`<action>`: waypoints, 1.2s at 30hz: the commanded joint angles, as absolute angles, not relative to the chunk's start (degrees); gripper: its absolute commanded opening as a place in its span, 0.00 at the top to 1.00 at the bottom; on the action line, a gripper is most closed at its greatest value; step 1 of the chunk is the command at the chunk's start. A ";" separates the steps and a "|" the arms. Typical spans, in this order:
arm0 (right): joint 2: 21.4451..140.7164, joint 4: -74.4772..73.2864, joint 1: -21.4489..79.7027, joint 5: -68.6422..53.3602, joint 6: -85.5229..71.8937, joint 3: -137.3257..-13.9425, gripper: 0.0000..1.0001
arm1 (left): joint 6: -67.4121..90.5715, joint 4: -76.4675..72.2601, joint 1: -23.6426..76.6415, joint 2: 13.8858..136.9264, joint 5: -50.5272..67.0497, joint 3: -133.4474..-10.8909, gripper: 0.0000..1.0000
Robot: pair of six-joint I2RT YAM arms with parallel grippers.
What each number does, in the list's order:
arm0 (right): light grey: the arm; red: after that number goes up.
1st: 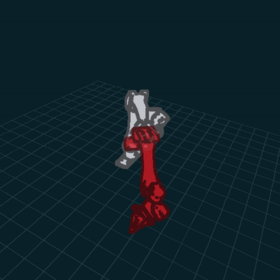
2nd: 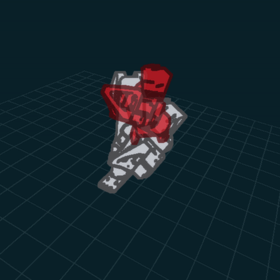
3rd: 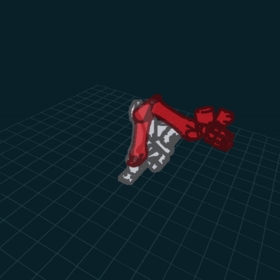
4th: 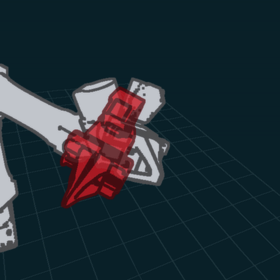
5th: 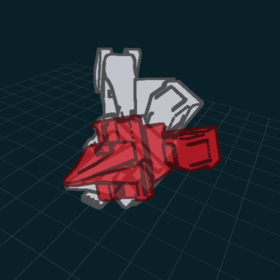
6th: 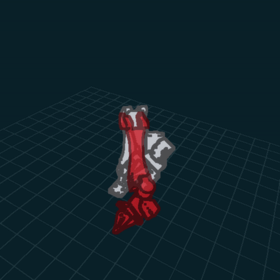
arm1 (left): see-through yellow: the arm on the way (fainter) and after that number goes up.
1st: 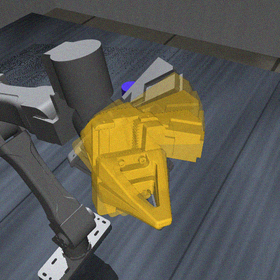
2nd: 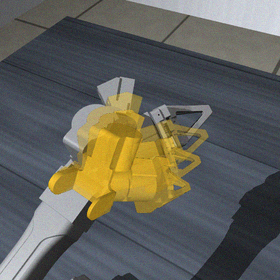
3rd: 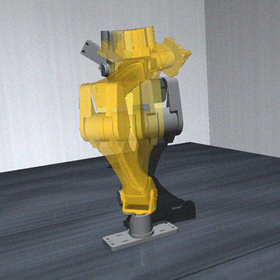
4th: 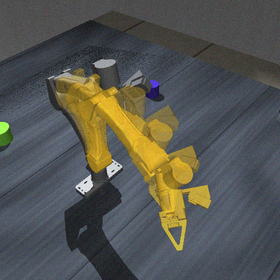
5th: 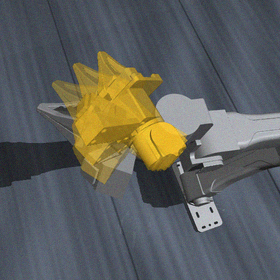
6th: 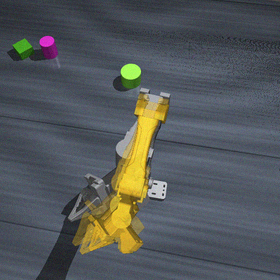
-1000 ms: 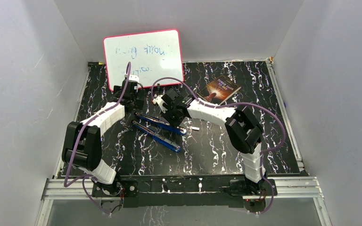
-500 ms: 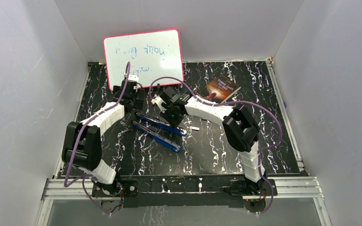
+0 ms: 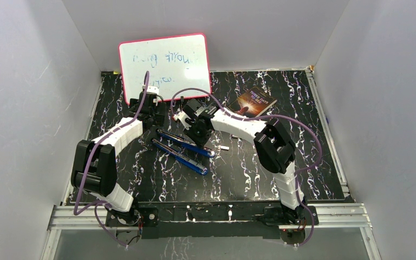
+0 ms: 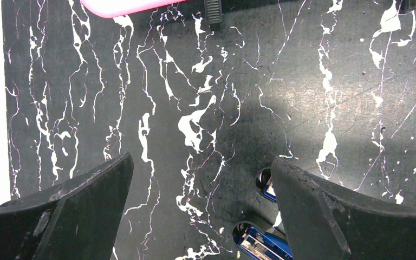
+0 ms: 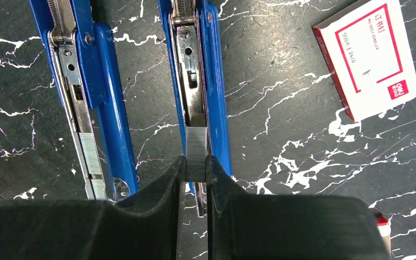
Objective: Load the staples into the stapler
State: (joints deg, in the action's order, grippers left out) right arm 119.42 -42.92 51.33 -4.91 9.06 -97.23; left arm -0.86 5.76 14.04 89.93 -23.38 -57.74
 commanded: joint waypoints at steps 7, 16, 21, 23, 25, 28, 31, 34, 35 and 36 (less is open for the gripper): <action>122.26 -47.49 50.19 -5.27 5.87 -99.67 0.93 | -1.00 4.98 13.63 87.94 -23.31 -57.39 0.02; 120.42 -43.14 50.24 -5.10 5.09 -95.34 0.87 | -1.03 4.94 13.63 87.81 -23.25 -57.31 0.02; 119.33 -41.23 50.20 -4.15 5.26 -93.42 0.87 | -1.01 4.95 13.65 87.87 -23.20 -57.35 0.02; 119.10 -40.77 50.19 -4.21 5.33 -92.98 0.86 | -1.06 4.92 13.64 87.83 -23.20 -57.31 0.02; 118.94 -40.38 50.26 -4.22 5.35 -92.70 0.85 | -1.05 4.97 13.66 87.82 -23.14 -57.35 0.02; 118.47 -39.53 50.23 -4.21 5.55 -91.88 0.83 | -1.09 4.93 13.62 87.75 -23.20 -57.30 0.02; 117.97 -38.91 50.21 -4.14 6.02 -91.27 0.80 | -1.14 4.92 13.69 87.74 -23.20 -57.30 0.02; 117.55 -38.59 50.20 -4.02 6.60 -90.89 0.80 | -1.15 4.92 13.67 87.79 -23.20 -57.29 0.02; 117.43 -38.59 50.19 -3.97 6.87 -90.95 0.82 | -1.13 4.92 13.67 87.72 -23.20 -57.26 0.02; 117.35 -38.70 50.25 -3.96 7.27 -91.07 0.84 | -1.19 4.97 13.63 87.72 -23.20 -57.22 0.02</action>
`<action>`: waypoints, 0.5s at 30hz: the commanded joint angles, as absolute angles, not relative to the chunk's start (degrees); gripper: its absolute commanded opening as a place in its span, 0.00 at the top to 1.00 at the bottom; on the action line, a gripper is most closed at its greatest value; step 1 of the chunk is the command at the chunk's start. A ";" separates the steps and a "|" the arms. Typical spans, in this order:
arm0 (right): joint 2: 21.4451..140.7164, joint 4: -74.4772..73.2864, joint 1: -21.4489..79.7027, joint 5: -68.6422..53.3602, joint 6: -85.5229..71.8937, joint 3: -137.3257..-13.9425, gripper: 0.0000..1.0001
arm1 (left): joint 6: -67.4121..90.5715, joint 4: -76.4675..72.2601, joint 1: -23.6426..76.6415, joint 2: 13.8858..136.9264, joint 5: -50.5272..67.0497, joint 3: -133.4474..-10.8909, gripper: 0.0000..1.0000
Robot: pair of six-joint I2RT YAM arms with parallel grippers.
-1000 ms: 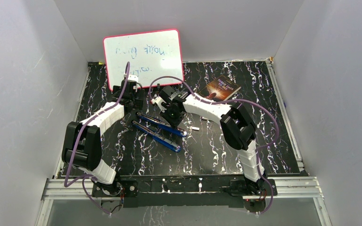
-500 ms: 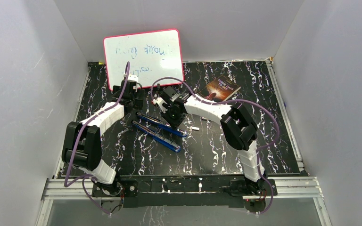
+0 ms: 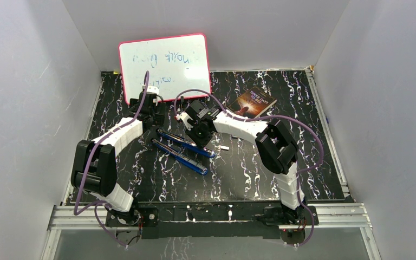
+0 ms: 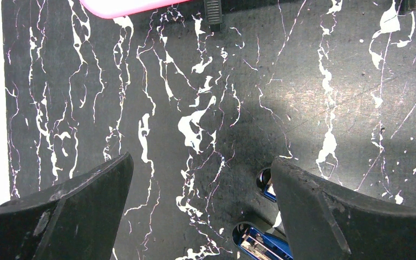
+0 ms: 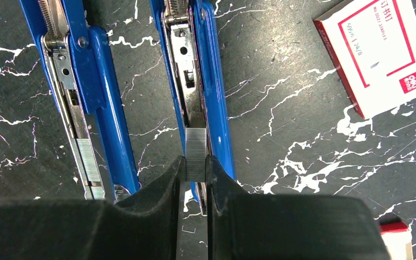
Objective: Load the staples into the stapler
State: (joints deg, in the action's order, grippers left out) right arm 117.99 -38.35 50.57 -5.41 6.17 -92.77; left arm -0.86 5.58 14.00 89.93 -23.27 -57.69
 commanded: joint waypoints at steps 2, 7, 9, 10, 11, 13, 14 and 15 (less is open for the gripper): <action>117.47 -39.37 50.20 -3.87 8.18 -91.71 0.86 | -1.14 4.97 13.64 87.71 -23.12 -57.22 0.02; 117.97 -42.50 50.21 -3.71 10.14 -94.79 0.87 | -1.22 4.92 13.63 87.54 -23.16 -57.22 0.02; 117.83 -43.37 50.19 -3.91 10.90 -95.53 0.88 | -1.23 4.92 13.69 87.58 -23.07 -57.24 0.02; 117.59 -43.53 50.23 -3.87 11.10 -95.70 0.88 | -1.19 4.92 13.68 87.54 -23.03 -57.22 0.02; 117.48 -43.63 50.26 -3.86 11.37 -95.79 0.88 | -1.22 4.92 13.63 87.57 -23.01 -57.22 0.02; 117.15 -43.70 50.16 -3.78 11.72 -95.80 0.88 | -1.22 4.92 13.68 87.55 -22.96 -57.22 0.02; 117.10 -43.81 50.17 -3.80 11.89 -95.84 0.88 | -1.19 4.92 13.65 87.57 -22.94 -57.22 0.02; 117.07 -43.89 50.18 -3.74 12.11 -95.93 0.87 | -1.18 4.97 13.63 87.60 -22.94 -57.22 0.02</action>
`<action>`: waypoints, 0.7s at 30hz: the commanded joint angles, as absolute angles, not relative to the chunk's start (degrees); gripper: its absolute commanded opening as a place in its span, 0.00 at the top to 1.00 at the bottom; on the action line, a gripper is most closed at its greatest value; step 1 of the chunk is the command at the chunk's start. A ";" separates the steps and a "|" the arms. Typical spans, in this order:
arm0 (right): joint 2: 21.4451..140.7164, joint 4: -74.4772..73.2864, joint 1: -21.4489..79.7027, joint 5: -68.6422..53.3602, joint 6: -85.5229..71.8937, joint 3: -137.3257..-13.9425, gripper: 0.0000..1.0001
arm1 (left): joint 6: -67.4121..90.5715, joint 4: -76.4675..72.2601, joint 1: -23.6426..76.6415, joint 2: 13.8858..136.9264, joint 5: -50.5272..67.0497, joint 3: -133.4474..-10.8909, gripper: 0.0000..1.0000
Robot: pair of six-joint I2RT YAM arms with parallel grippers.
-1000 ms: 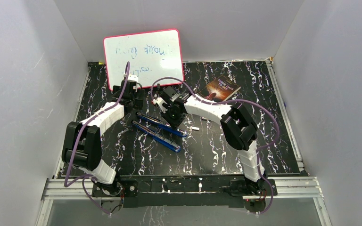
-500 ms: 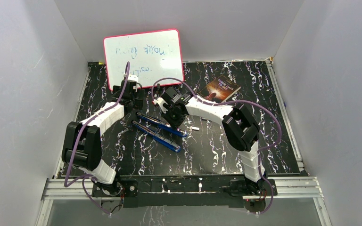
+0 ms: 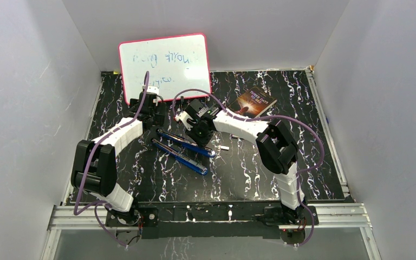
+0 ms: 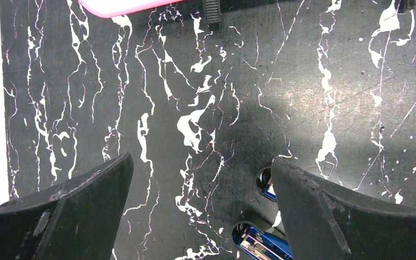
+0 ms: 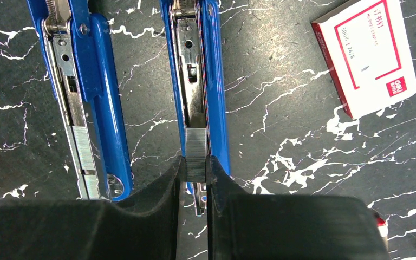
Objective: Load the staples into the stapler
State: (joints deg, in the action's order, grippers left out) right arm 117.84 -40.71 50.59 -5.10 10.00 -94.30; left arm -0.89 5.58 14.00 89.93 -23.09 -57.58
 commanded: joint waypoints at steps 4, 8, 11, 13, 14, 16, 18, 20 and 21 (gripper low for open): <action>116.90 -44.01 50.07 -3.61 12.30 -96.04 0.87 | -1.13 4.92 13.63 87.60 -22.84 -57.22 0.02; 117.53 -44.77 49.95 -3.72 12.66 -96.81 0.86 | -1.19 4.92 13.64 87.54 -22.84 -57.23 0.02; 118.09 -45.28 49.92 -4.18 12.86 -97.08 0.84 | -1.17 4.92 13.62 87.54 -22.77 -57.28 0.02; 118.41 -45.69 49.88 -4.34 12.92 -97.28 0.82 | -1.23 4.92 13.63 87.58 -22.76 -57.35 0.02; 118.54 -45.66 49.88 -4.31 12.92 -97.29 0.81 | -1.23 4.92 13.67 87.55 -22.76 -57.29 0.02; 118.52 -45.70 49.92 -4.34 12.88 -97.29 0.79 | -1.16 4.92 13.69 87.61 -22.68 -57.30 0.02; 118.52 -45.53 49.89 -4.23 12.82 -97.21 0.76 | -1.21 4.92 13.62 87.55 -22.68 -57.30 0.02; 118.46 -45.40 49.87 -4.20 12.76 -97.21 0.74 | -1.23 4.97 13.60 87.54 -22.68 -57.30 0.02; 118.39 -45.36 49.92 -4.25 12.82 -97.14 0.73 | -1.19 4.97 13.57 87.47 -22.72 -57.33 0.02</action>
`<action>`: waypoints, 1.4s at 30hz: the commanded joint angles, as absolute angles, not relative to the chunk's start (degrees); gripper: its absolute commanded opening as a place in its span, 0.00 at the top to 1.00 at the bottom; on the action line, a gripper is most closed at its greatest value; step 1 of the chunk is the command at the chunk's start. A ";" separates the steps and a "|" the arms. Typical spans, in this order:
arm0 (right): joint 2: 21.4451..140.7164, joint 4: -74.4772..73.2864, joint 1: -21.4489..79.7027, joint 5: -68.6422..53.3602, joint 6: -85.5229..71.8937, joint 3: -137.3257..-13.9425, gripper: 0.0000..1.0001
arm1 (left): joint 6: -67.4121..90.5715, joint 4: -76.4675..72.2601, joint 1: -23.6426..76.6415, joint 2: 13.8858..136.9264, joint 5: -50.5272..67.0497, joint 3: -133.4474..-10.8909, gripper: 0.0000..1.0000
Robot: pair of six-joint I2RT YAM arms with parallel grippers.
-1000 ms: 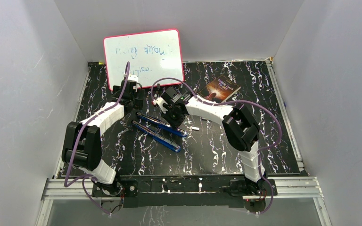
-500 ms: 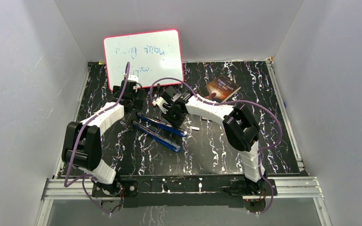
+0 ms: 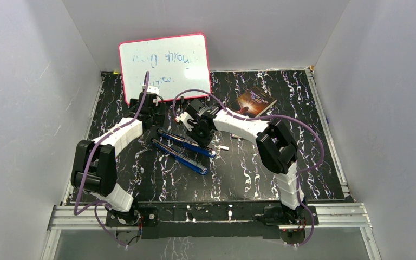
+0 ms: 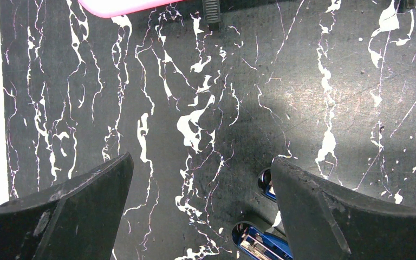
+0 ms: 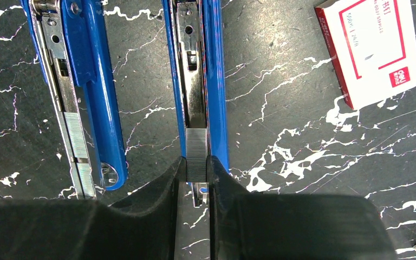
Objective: Load the staples into the stapler
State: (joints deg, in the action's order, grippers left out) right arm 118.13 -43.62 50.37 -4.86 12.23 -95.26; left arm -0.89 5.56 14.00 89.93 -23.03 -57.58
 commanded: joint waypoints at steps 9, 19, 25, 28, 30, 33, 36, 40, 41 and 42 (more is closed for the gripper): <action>118.04 -44.74 49.92 -4.42 12.59 -96.81 0.68 | -1.23 4.92 13.55 87.53 -22.59 -57.26 0.02; 115.83 -42.64 49.91 -3.07 12.00 -95.45 0.65 | -1.23 4.93 13.54 87.42 -22.39 -57.22 0.02; 110.76 -36.81 49.71 -2.60 10.98 -91.54 0.61 | -1.23 4.93 13.54 87.35 -22.41 -57.22 0.02; 107.35 -31.84 49.42 -2.73 9.74 -87.95 0.59 | -1.22 4.92 13.54 87.26 -22.32 -57.21 0.02; 105.56 -27.84 49.01 -3.36 8.72 -85.24 0.58 | -1.23 4.92 13.56 87.25 -22.28 -57.19 0.02; 104.65 -24.48 48.50 -4.55 7.29 -83.50 0.57 | -1.21 4.99 13.54 87.23 -22.32 -57.13 0.02; 106.67 -24.18 48.43 -5.11 6.95 -84.60 0.57 | -1.23 4.92 13.54 87.33 -22.24 -57.20 0.02; 109.55 -23.89 48.37 -5.34 6.72 -86.03 0.58 | -1.23 4.92 13.55 87.29 -22.24 -57.23 0.02; 110.10 -23.33 48.41 -5.42 6.55 -86.11 0.58 | -1.15 4.92 13.54 87.31 -22.17 -57.14 0.02; 110.61 -23.08 48.40 -5.50 6.55 -86.32 0.58 | -1.13 4.97 13.56 87.33 -22.15 -57.13 0.02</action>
